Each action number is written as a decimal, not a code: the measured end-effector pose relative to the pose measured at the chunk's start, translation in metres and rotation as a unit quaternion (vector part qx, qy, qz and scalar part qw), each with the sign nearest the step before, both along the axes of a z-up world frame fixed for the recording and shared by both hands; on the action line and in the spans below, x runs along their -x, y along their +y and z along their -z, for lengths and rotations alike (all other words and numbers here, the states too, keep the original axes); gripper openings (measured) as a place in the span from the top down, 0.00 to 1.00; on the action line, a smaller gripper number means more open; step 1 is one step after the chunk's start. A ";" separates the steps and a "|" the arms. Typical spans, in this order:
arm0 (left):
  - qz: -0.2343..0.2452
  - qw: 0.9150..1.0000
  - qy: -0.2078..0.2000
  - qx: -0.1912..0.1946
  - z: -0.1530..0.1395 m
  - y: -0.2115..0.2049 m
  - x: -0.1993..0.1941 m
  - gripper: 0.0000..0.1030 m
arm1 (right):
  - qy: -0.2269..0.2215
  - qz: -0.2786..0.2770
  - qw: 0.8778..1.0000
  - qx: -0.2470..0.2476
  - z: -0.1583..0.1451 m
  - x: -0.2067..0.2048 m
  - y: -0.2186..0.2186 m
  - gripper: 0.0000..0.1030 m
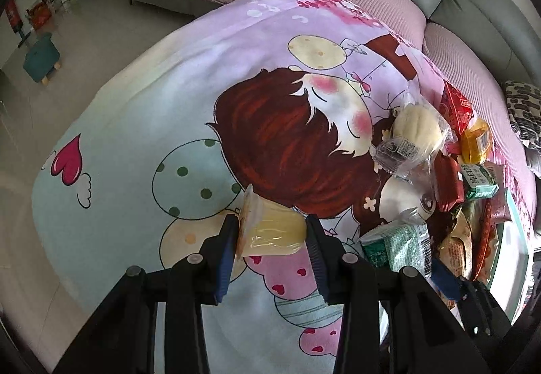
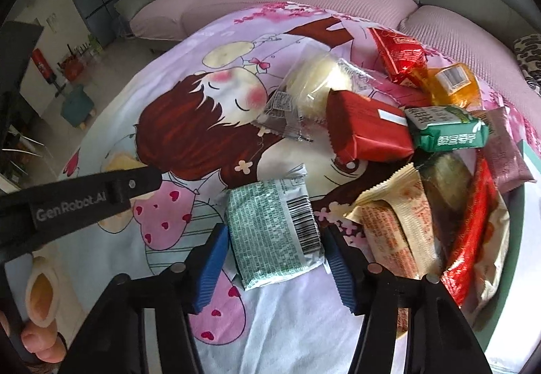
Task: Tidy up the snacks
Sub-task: 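Lift the jelly cup with the left gripper while the right gripper grasps the green biscuit pack, then carry both snacks into the white tray and open both grippers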
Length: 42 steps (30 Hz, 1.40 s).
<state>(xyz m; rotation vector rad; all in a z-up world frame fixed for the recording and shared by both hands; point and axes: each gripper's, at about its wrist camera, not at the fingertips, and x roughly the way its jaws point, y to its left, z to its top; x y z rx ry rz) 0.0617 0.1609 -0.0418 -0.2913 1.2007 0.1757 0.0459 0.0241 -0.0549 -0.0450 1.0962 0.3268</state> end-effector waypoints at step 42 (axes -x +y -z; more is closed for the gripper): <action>0.178 0.980 -0.084 -0.005 -0.054 -0.149 -0.007 0.59 | -0.083 0.299 0.951 -0.008 -0.079 0.049 -0.240 0.49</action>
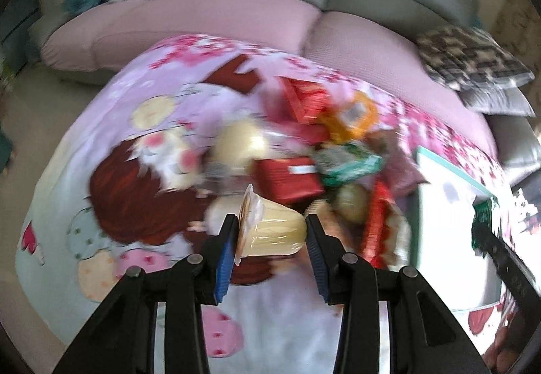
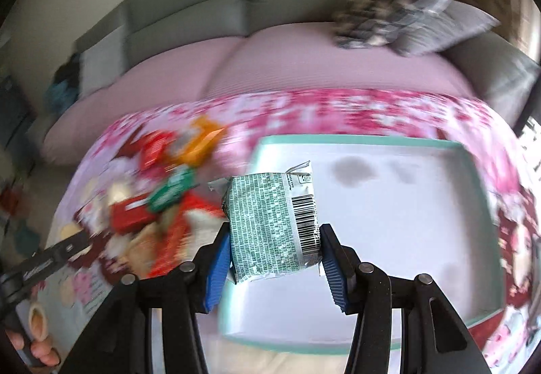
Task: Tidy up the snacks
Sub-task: 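Carry both snacks into the white tray and open both grippers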
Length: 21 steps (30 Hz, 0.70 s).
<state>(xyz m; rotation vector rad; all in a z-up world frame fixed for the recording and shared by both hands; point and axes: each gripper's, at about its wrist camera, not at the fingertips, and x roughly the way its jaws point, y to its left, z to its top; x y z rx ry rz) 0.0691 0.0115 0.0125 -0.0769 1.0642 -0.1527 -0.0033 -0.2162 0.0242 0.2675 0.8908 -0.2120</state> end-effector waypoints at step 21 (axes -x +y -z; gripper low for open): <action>0.190 0.981 0.030 0.024 0.036 -0.229 -0.042 0.58 | 0.023 0.172 0.984 -0.025 0.053 0.025 -0.153 0.48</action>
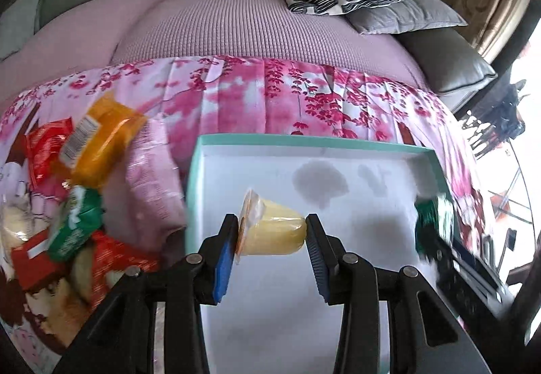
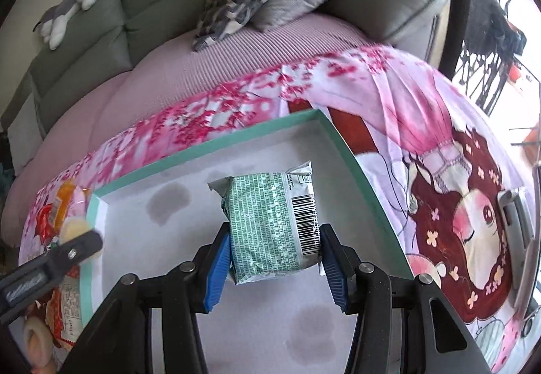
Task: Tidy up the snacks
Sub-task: 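Carry both snacks into the white tray and open both grippers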
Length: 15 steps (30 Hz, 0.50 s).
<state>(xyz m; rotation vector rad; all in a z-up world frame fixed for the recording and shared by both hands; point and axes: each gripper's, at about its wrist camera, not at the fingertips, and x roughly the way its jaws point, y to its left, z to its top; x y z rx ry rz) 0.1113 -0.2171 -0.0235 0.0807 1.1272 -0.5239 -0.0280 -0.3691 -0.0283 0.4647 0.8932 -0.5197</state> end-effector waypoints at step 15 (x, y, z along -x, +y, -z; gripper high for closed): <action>-0.099 0.994 -0.026 -0.037 -0.031 0.097 0.023 0.16 | 0.006 -0.023 1.000 0.004 -0.018 0.013 0.027 0.16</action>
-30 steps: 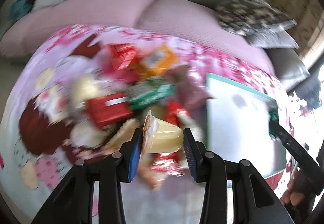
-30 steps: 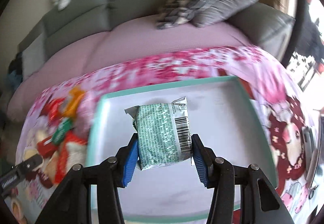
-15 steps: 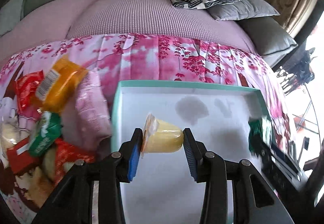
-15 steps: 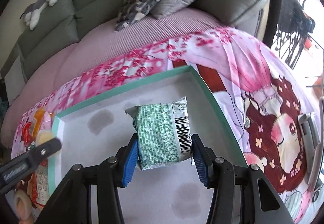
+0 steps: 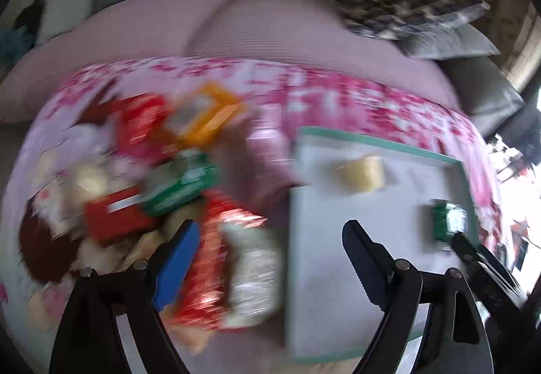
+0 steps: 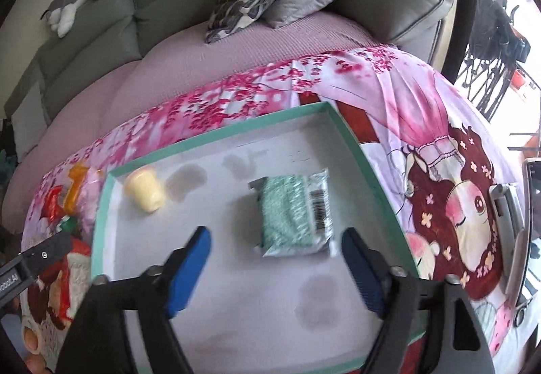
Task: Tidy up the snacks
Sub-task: 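Carry both snacks into the white tray and open both grippers, then move the left gripper to the cream wafer bar and grasp it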
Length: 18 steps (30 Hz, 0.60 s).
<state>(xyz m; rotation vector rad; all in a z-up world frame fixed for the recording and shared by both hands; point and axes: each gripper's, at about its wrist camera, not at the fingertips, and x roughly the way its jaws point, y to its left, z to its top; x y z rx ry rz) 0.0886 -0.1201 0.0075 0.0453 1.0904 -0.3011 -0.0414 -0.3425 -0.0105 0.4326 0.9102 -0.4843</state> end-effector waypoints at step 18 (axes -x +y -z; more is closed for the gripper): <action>-0.160 0.987 0.026 0.014 0.022 0.154 0.023 0.07 | -0.035 -0.162 0.986 -0.032 -0.011 -0.031 0.139 0.00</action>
